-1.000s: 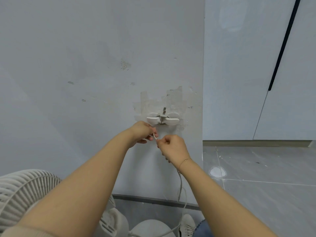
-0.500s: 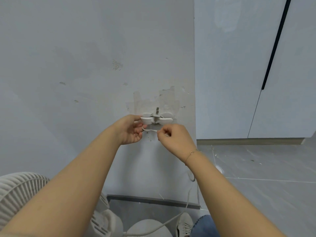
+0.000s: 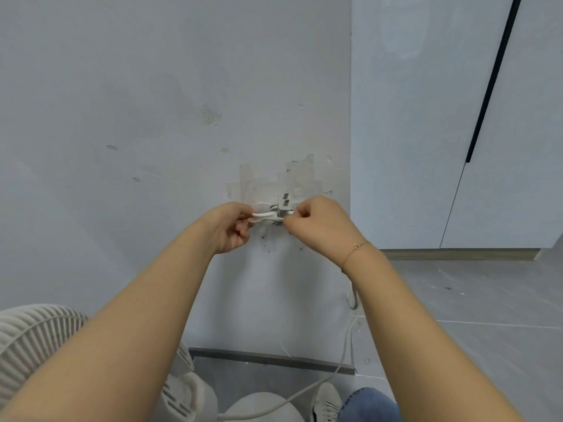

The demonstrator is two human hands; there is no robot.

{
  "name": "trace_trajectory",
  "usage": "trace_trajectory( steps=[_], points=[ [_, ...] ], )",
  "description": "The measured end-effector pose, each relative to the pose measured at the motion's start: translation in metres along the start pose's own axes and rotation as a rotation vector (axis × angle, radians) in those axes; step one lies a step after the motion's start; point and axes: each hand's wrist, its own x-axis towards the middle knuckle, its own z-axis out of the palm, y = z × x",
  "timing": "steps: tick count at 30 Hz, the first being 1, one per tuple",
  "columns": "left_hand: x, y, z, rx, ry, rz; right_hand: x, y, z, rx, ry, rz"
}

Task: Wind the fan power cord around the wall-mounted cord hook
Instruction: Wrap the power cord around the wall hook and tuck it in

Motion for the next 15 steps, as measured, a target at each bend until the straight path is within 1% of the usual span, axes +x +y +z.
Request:
trace_trajectory(
  steps=[3,6,8,11,13,15],
  points=[
    [-0.003,0.001,0.005,0.038,0.062,0.034,0.001,-0.007,0.002,-0.069,0.077,-0.094],
    [-0.003,0.001,0.007,0.051,0.103,0.061,0.002,-0.009,0.004,-0.069,0.187,-0.165],
    [-0.003,0.002,0.008,0.113,0.149,0.12,0.003,-0.01,0.006,-0.064,0.239,-0.195],
    [-0.008,0.003,0.009,0.253,0.245,0.253,0.002,-0.01,0.007,-0.039,0.303,-0.217],
    [-0.012,0.005,0.01,0.254,0.25,0.346,0.002,-0.009,0.007,-0.012,0.339,-0.222],
    [-0.018,0.007,0.009,0.25,0.241,0.396,0.001,-0.007,0.005,0.018,0.368,-0.227]
  ],
)
